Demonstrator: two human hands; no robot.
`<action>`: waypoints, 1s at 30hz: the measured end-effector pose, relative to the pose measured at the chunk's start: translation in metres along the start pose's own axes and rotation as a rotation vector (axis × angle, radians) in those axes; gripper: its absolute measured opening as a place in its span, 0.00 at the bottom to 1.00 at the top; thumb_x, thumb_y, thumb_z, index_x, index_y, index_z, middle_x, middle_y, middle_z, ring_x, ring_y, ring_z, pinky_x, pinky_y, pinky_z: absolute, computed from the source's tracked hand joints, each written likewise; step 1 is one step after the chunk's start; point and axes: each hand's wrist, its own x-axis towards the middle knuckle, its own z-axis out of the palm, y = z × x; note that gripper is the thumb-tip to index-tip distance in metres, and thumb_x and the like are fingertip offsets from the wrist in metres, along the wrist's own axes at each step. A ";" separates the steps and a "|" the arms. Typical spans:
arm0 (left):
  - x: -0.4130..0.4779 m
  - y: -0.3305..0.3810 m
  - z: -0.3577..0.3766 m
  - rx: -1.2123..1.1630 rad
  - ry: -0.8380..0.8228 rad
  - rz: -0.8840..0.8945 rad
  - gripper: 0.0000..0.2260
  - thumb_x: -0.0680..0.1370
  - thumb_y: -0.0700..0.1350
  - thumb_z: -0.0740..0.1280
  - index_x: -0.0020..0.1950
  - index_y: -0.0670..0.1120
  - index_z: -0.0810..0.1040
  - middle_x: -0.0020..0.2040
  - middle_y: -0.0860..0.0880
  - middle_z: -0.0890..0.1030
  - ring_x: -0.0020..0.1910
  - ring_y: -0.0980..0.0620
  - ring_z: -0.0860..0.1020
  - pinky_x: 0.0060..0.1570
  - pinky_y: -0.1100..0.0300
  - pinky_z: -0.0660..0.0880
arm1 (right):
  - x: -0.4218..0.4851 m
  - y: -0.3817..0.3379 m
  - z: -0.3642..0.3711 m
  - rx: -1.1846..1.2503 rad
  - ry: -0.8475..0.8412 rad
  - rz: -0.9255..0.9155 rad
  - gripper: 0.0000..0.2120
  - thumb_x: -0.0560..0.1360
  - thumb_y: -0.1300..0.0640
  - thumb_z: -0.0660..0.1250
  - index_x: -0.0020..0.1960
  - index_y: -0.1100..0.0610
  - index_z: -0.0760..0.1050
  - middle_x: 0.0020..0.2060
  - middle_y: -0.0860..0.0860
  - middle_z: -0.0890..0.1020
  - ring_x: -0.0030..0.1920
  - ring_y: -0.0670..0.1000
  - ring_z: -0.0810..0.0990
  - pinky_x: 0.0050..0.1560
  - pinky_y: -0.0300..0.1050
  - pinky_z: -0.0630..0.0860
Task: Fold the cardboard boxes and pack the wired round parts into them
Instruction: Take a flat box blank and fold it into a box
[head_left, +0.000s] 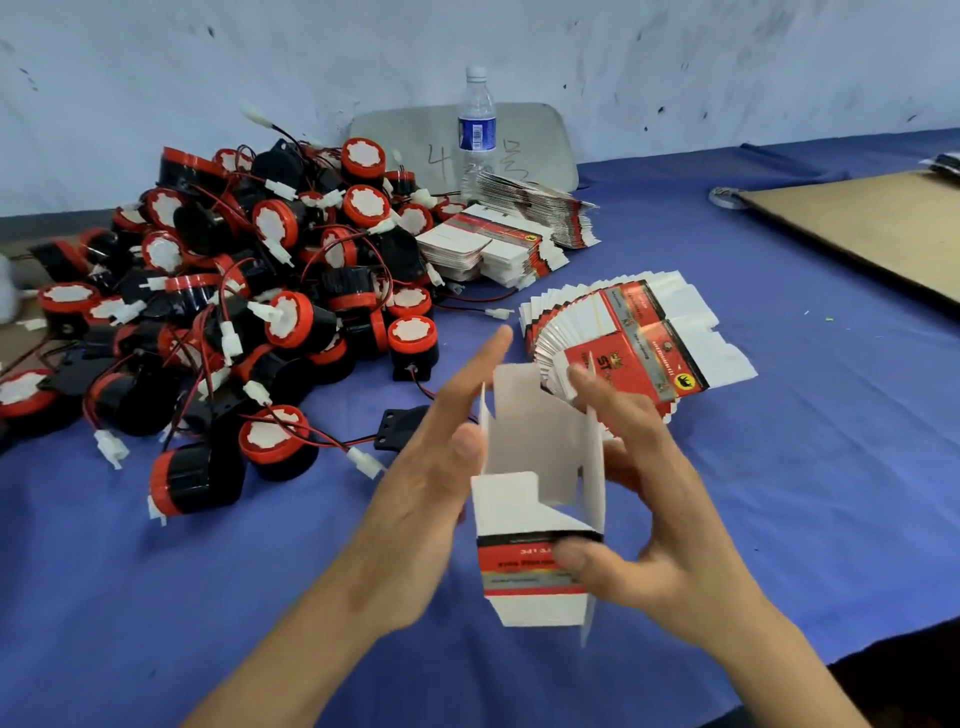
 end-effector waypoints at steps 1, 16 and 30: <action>-0.004 -0.001 0.002 0.041 -0.048 0.106 0.29 0.74 0.72 0.54 0.73 0.63 0.64 0.76 0.55 0.64 0.74 0.53 0.63 0.66 0.58 0.68 | -0.002 0.002 0.003 -0.011 0.004 0.016 0.35 0.70 0.38 0.68 0.74 0.39 0.60 0.63 0.48 0.70 0.60 0.55 0.75 0.54 0.45 0.77; 0.001 -0.003 0.007 0.047 -0.168 0.078 0.33 0.67 0.73 0.66 0.63 0.53 0.69 0.60 0.56 0.76 0.59 0.51 0.77 0.55 0.60 0.74 | -0.018 0.008 0.016 -0.026 0.231 -0.037 0.27 0.78 0.37 0.57 0.65 0.56 0.75 0.64 0.52 0.76 0.65 0.54 0.74 0.62 0.45 0.72; -0.013 0.001 0.029 -0.150 -0.023 0.112 0.26 0.74 0.60 0.68 0.62 0.43 0.69 0.73 0.55 0.66 0.67 0.52 0.73 0.60 0.60 0.72 | -0.023 0.004 0.020 -0.033 0.315 -0.049 0.18 0.77 0.47 0.62 0.41 0.60 0.80 0.53 0.57 0.78 0.52 0.55 0.79 0.49 0.41 0.73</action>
